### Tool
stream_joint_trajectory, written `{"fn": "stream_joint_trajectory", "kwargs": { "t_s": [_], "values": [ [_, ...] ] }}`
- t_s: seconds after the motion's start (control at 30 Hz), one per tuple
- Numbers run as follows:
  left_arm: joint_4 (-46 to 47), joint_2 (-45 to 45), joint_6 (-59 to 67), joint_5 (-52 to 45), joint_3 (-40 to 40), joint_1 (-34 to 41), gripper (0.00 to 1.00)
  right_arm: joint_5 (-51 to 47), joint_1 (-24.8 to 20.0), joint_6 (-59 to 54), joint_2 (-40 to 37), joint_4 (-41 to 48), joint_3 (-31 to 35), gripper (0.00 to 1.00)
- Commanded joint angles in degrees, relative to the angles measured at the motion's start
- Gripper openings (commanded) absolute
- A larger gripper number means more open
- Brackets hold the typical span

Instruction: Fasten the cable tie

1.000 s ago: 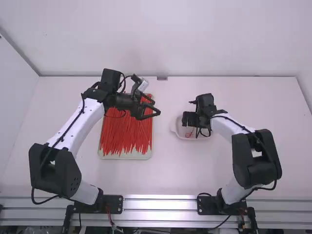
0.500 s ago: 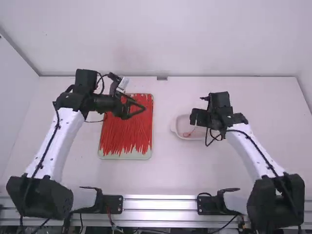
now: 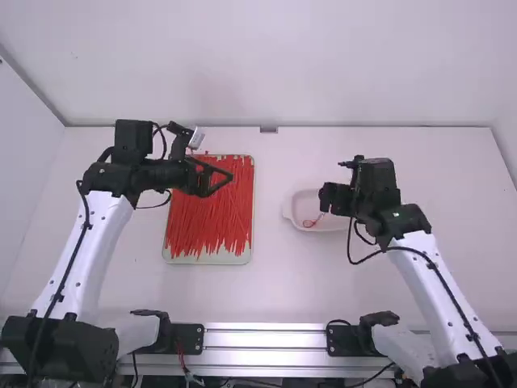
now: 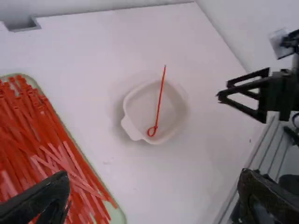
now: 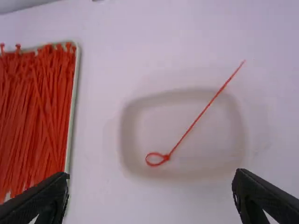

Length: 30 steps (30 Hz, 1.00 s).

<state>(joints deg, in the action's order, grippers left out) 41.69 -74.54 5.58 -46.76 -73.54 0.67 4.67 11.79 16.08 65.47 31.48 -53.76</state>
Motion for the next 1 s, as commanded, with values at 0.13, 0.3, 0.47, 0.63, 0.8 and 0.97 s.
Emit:
{"fn": "stream_joint_trajectory", "kwargs": {
  "t_s": [0.13, 0.3, 0.47, 0.63, 0.8, 0.97],
  "values": [
    [-4.24, 6.53, -5.58, 5.40, 5.16, -0.67, 0.87, -4.67, -5.27, -5.86, -5.88, -4.44, 5.79, 0.85],
    [-9.15, 11.44, -5.58, 10.31, 10.07, -0.67, 0.78, -4.67, -10.68, -11.27, -11.29, -9.85, 11.20, 0.76],
    [-14.39, 16.69, -5.58, 15.55, 15.31, -0.67, 0.69, -4.67, -11.79, -16.08, -17.07, -15.63, 16.98, 0.66],
    [-21.05, 23.35, -5.58, 22.21, 21.97, -0.67, 0.57, -4.67, -11.79, -16.08, -24.20, -22.75, 24.11, 0.53],
    [-27.55, 29.84, -5.58, 28.70, 28.46, -0.67, 0.46, -4.67, -11.79, -16.08, -30.80, -29.36, 30.71, 0.42],
    [-33.79, 36.08, -5.58, 34.94, 34.70, -0.67, 0.35, -4.67, -11.79, -16.08, -36.80, -31.48, 36.72, 0.31]
  ]
}}
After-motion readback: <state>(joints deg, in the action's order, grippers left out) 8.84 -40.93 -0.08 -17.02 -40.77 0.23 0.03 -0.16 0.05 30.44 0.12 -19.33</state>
